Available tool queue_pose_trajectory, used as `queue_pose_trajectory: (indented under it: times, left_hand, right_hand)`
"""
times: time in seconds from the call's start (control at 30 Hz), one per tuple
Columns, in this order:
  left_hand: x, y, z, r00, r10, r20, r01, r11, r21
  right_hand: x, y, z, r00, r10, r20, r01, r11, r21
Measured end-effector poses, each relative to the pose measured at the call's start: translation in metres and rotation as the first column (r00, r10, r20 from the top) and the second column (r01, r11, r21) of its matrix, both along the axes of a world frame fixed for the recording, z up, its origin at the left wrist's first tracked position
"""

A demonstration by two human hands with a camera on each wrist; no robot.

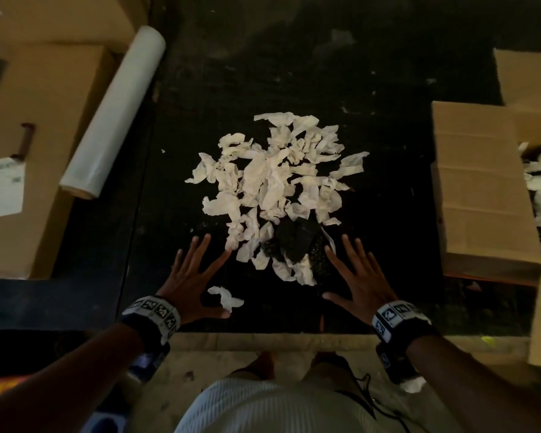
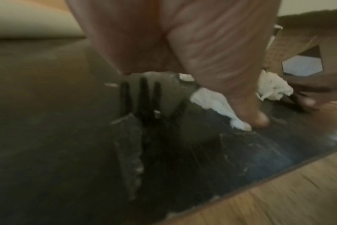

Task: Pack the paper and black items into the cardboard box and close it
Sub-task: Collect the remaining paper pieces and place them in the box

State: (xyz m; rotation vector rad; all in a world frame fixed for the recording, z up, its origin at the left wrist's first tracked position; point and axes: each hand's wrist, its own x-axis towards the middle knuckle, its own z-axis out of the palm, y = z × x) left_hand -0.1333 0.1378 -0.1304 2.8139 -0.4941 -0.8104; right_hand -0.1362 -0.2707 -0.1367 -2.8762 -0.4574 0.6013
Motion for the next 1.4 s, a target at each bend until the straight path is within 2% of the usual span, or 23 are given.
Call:
queue_pose_trajectory:
  times: [0.13, 0.4, 0.5, 0.63, 0.73, 0.93, 1.07, 1.17, 1.27, 1.4]
  left_hand:
    - [0.016, -0.023, -0.007, 0.995, -0.034, 0.089, 0.034, 0.999, -0.002]
    - [0.081, -0.074, 0.011, 0.99, 0.071, 0.119, -0.062, 0.995, -0.075]
    - [0.088, -0.076, 0.027, 0.988, 0.075, 0.137, -0.059, 0.991, -0.118]
    - [0.091, -0.062, 0.046, 0.969, 0.146, 0.2, -0.108, 0.976, -0.187]
    - [0.103, -0.049, 0.049, 0.964, 0.202, 0.176, -0.176, 0.973, -0.148]
    - [0.151, -0.047, 0.04, 0.985, 0.162, 0.059, -0.16, 0.986, -0.036]
    - [0.192, -0.056, 0.035, 0.997, 0.07, 0.029, -0.069, 0.997, -0.023]
    - [0.224, -0.06, 0.03, 1.0, -0.001, -0.011, 0.0, 0.999, -0.047]
    - [0.241, -0.063, 0.019, 0.996, -0.087, -0.02, 0.088, 0.996, 0.005]
    - [0.239, -0.07, 0.019, 0.996, -0.075, 0.054, 0.075, 0.997, -0.002]
  right_hand:
    - [0.022, 0.027, -0.007, 1.0, 0.002, 0.023, -0.003, 1.0, 0.011]
    - [0.086, 0.076, -0.001, 1.0, -0.014, 0.007, 0.013, 0.995, 0.097]
    - [0.092, 0.078, 0.019, 0.999, -0.038, 0.011, 0.036, 0.987, 0.159]
    - [0.093, 0.073, 0.046, 0.981, -0.166, 0.096, 0.138, 0.958, 0.25]
    - [0.111, 0.075, 0.056, 0.985, -0.165, 0.045, 0.154, 0.97, 0.189]
    - [0.16, 0.097, 0.052, 0.993, -0.05, -0.103, 0.055, 0.997, 0.047]
    - [0.168, 0.114, 0.039, 0.994, 0.007, -0.106, -0.007, 1.0, 0.003]
    - [0.173, 0.119, 0.026, 0.994, -0.023, -0.111, 0.024, 1.0, 0.008]
    - [0.18, 0.114, 0.017, 0.988, -0.086, -0.126, 0.087, 0.996, -0.002]
    - [0.188, 0.104, 0.028, 0.99, -0.114, -0.081, 0.116, 0.993, 0.023]
